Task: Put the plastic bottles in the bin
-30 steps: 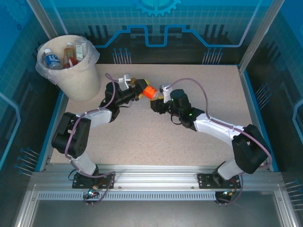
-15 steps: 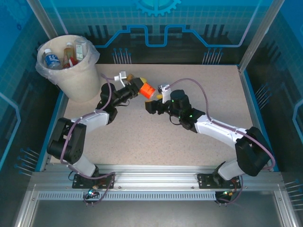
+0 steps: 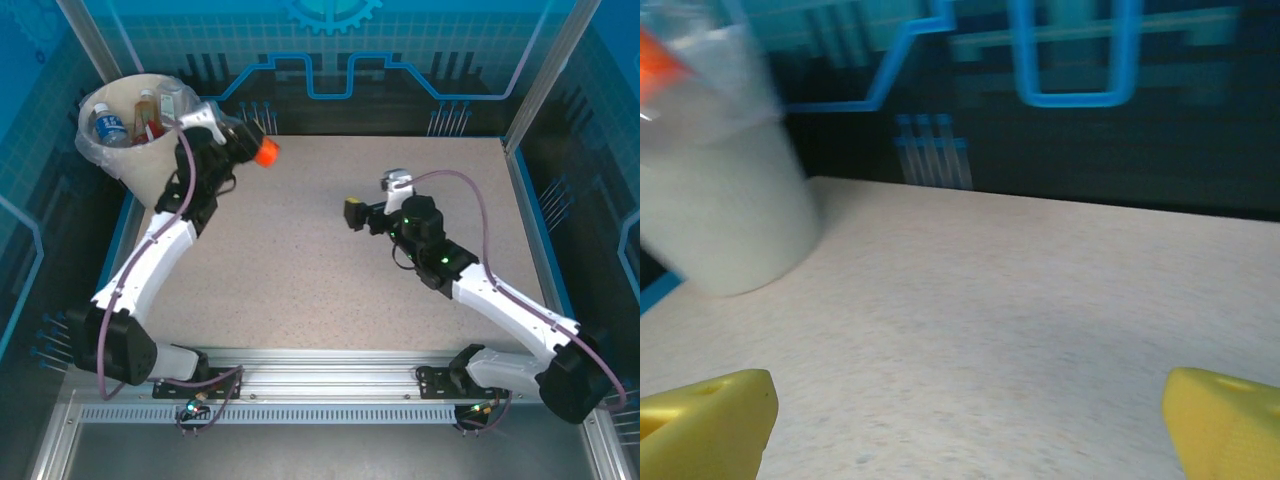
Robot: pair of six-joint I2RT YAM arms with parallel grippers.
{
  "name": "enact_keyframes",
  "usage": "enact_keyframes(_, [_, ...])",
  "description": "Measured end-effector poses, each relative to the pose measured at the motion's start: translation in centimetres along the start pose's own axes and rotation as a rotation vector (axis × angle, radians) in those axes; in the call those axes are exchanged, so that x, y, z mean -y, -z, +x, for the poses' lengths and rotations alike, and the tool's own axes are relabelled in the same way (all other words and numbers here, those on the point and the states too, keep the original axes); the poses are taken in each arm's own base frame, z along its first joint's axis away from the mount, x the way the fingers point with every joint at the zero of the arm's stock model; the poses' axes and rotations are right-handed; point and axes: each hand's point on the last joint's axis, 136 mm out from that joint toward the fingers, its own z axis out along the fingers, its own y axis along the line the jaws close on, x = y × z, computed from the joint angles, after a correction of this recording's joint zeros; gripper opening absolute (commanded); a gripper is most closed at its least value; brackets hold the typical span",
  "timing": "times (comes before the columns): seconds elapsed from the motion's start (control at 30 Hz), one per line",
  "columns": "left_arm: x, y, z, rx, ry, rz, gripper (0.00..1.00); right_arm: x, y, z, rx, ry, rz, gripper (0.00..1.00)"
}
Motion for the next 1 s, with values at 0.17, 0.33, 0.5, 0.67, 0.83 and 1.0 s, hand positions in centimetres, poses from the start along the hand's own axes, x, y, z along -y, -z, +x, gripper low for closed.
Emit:
enact_keyframes(0.17, [-4.4, 2.3, -10.4, 0.208, -0.166, -0.272, 0.46, 6.3, 1.9, 1.6, 0.01, -0.117, 0.166, 1.0])
enact_keyframes(0.33, [-11.9, 2.5, -16.7, 0.255, -0.178, -0.495, 0.46, 9.1, 3.5, 2.8, 0.023, -0.179, 0.231, 1.0])
enact_keyframes(0.5, [-18.9, 0.9, -18.8, 0.191, -0.115, -0.613, 0.48, 10.0, 4.4, 2.4, 0.047, -0.201, 0.25, 1.0])
enact_keyframes(0.67, [-23.0, -1.2, -17.4, 0.073, -0.069, -0.655, 0.53, 10.1, 4.8, 2.2, 0.053, -0.201, 0.251, 1.0])
enact_keyframes(0.83, [-24.8, -3.2, -15.0, -0.043, 0.0, -0.621, 0.67, 10.3, 4.8, 2.4, 0.048, -0.202, 0.256, 1.0])
enact_keyframes(1.0, [-25.5, -4.5, -13.8, -0.103, 0.064, -0.601, 0.94, 10.3, 4.8, 2.5, 0.042, -0.202, 0.257, 1.0])
